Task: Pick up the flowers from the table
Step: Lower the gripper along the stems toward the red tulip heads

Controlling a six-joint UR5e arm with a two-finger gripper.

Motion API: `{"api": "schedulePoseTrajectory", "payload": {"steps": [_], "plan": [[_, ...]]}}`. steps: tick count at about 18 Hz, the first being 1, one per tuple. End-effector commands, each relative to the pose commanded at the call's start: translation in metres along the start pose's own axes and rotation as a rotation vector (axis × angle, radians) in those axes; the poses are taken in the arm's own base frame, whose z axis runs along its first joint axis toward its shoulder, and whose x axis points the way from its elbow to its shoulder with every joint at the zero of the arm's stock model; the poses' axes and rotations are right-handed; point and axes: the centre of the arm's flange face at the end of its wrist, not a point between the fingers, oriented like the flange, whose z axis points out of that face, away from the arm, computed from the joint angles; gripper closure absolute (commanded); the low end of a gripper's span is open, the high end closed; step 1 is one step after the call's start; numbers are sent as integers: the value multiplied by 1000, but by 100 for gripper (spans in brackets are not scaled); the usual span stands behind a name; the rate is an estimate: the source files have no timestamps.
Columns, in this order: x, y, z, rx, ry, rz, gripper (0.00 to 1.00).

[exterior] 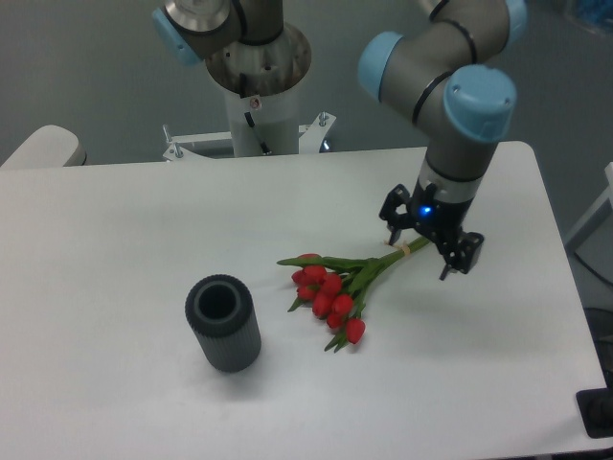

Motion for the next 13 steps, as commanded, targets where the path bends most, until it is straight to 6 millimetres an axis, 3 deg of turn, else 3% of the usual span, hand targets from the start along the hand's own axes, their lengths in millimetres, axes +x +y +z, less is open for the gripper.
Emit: {"api": "schedulePoseTrajectory", "payload": {"steps": [7,13], "plan": [[19,2,34,-44,59,9,0],[23,0,57,-45,17,34,0]]}}
